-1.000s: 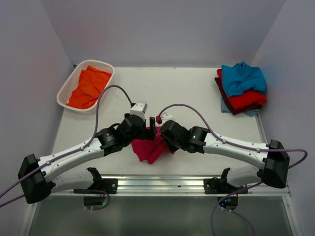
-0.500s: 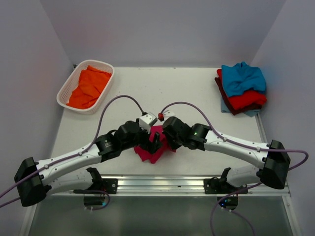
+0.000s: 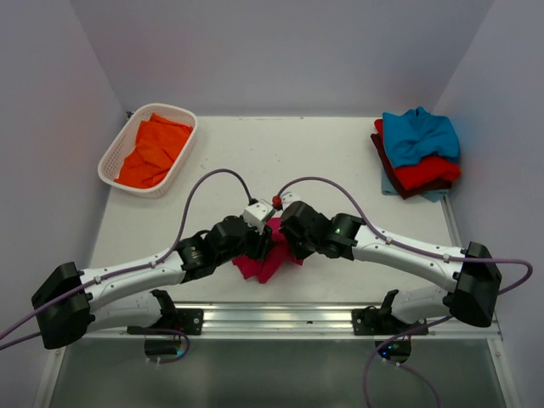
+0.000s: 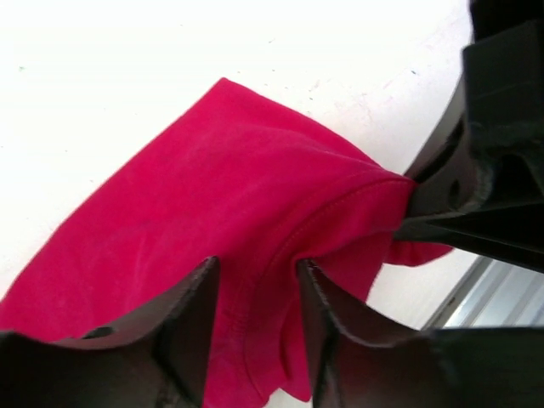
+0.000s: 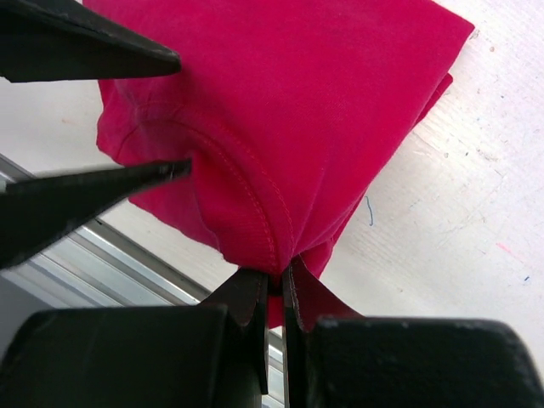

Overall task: Fold and stack the t-shirts
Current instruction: Flatten out the tshirt

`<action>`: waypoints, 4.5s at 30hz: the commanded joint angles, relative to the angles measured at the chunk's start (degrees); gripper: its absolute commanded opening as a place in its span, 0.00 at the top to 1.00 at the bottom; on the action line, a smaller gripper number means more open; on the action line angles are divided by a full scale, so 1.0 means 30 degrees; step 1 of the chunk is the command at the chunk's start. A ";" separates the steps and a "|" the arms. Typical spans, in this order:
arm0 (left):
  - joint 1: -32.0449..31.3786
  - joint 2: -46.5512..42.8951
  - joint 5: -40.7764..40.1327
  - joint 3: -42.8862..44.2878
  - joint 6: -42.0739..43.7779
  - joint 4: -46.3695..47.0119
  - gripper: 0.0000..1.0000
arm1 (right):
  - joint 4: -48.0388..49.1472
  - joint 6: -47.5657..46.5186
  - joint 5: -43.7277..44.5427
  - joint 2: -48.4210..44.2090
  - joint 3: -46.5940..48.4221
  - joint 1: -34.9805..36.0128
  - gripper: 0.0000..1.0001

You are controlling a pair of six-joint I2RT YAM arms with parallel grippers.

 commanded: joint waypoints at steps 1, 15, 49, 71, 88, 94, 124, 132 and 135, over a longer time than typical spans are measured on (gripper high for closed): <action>-0.0075 0.0305 -0.1815 -0.0142 0.0440 0.1790 0.57 | 0.0347 -0.0335 -0.0481 -0.0499 0.0319 -0.0096 1.00; -0.0104 -0.1479 -0.5035 -0.0114 -0.0848 0.1208 1.00 | 0.0201 -0.0335 -0.0539 -0.0674 0.0056 -0.0096 1.00; -0.1129 0.2707 -0.1904 -0.0669 -0.0321 0.5218 1.00 | 0.0377 -0.0335 -0.1009 -0.0704 -0.0208 -0.0301 1.00; -0.0866 -0.1717 -1.3447 0.1759 -0.4773 -0.3916 1.00 | 0.0435 -0.0540 -0.1155 -0.0734 -0.0442 -0.0301 1.00; -0.0309 -0.2976 -1.4152 0.4833 -0.5039 -0.6441 1.00 | 0.0317 -0.0423 -0.0277 -0.0939 -0.0910 -0.0301 0.51; -0.0338 -0.3036 -1.3361 0.6946 -0.4044 -0.6764 1.00 | 0.3390 -0.0335 -0.1709 0.0873 -0.1732 -0.0477 0.61; -0.0133 -0.4119 -1.2980 0.7622 -0.3925 -0.7965 1.00 | 0.7730 -0.0335 -0.3792 1.1102 0.2165 -0.0623 0.91; 0.0364 -0.4558 -1.3565 0.7475 -0.4101 -0.8697 1.00 | 0.6152 -0.0217 -0.2828 0.7565 0.0997 -0.0623 1.00; 0.0861 -0.4792 -1.3887 0.7738 -0.3897 -0.9137 1.00 | 0.4629 -0.0334 -0.1305 0.5073 0.0350 -0.0623 1.00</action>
